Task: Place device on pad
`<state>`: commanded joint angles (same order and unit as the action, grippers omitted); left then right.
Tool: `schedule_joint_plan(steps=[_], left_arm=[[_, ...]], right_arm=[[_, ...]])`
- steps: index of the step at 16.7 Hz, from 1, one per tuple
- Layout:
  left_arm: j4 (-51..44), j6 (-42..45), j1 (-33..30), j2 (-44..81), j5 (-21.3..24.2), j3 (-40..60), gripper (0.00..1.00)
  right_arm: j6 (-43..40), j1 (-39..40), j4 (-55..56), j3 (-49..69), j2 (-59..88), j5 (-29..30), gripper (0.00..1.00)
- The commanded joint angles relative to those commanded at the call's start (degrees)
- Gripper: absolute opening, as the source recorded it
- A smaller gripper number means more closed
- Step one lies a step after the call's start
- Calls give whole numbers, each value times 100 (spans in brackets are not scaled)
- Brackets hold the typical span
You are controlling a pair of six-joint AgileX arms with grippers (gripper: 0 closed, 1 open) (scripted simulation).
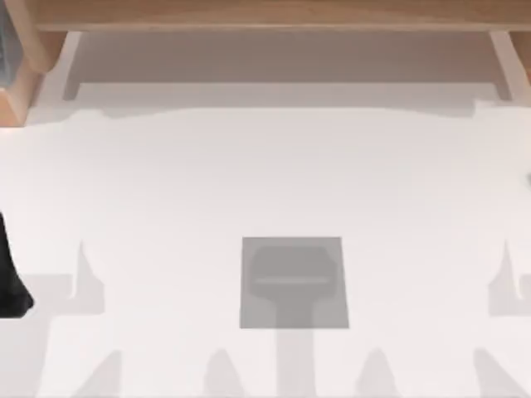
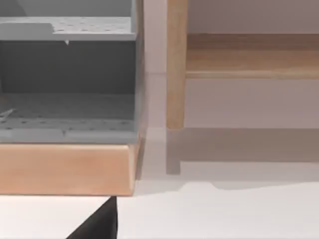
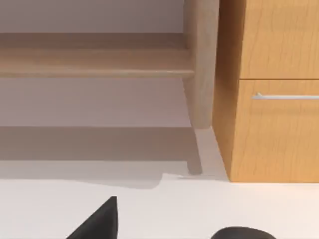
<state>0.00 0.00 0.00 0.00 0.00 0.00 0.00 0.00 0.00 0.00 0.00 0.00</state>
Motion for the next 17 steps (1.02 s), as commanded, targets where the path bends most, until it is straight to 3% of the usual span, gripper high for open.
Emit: schedule_joint_plan(steps=[7,17], left_arm=[[0,0,0,0,0,0,100],[0,0,0,0,0,0,100]], right_arm=[[-486,-307,-708,854,829,58,100],[-3380,-1244,-4136,6023,6115,132,100]])
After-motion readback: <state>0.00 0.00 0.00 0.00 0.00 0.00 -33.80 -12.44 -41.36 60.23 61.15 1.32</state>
